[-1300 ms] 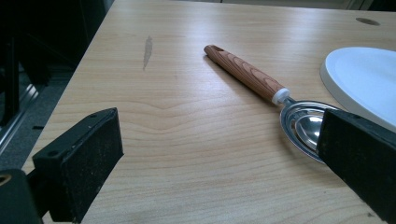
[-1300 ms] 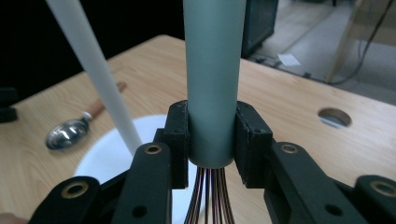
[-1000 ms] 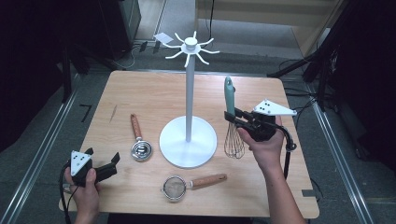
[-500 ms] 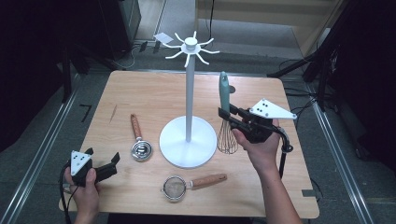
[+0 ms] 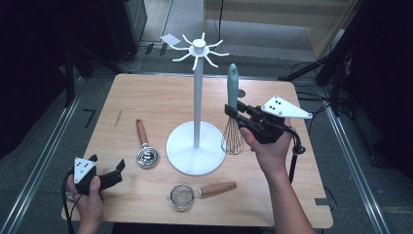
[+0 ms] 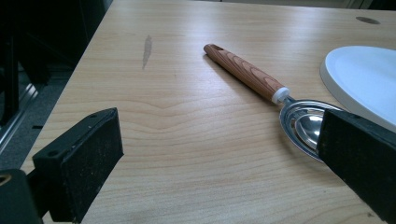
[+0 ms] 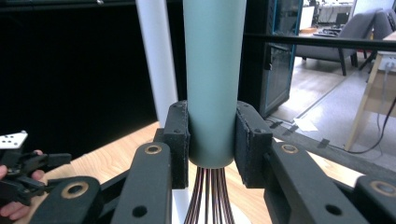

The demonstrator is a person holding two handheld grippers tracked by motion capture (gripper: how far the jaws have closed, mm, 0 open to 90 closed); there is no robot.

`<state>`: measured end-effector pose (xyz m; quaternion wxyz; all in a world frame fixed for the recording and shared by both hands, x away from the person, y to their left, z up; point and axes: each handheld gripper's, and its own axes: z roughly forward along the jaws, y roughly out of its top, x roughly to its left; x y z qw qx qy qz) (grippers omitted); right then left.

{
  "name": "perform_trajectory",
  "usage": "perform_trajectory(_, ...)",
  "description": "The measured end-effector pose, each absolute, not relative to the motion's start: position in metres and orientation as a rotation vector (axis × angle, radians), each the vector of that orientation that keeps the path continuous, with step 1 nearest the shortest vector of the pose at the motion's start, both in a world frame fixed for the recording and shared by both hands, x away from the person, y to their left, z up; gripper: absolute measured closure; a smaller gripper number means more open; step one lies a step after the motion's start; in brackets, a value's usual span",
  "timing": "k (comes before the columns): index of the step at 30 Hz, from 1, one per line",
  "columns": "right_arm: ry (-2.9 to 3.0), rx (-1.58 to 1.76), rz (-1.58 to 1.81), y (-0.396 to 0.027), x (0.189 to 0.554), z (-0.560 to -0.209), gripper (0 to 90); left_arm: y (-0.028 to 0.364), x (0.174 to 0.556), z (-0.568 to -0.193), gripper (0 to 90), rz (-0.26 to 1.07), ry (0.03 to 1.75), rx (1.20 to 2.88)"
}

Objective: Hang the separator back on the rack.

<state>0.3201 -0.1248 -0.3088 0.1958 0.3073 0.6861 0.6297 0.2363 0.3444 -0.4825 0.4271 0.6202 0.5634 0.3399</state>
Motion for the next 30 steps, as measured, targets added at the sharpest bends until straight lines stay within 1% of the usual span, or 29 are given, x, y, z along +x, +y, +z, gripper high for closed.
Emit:
perform_trajectory(18, 1.864, 0.784, 1.806, -0.102, 0.286, -0.281, 71.0, 0.345, 0.236, -0.482, 0.6, 0.846, 1.408, 1.552)
perform_trajectory(30, 1.871, 0.796, 1.784, -0.094, 0.287, -0.279, 71.0, 0.345, 0.236, -0.482, 0.6, 0.844, 1.408, 1.55)
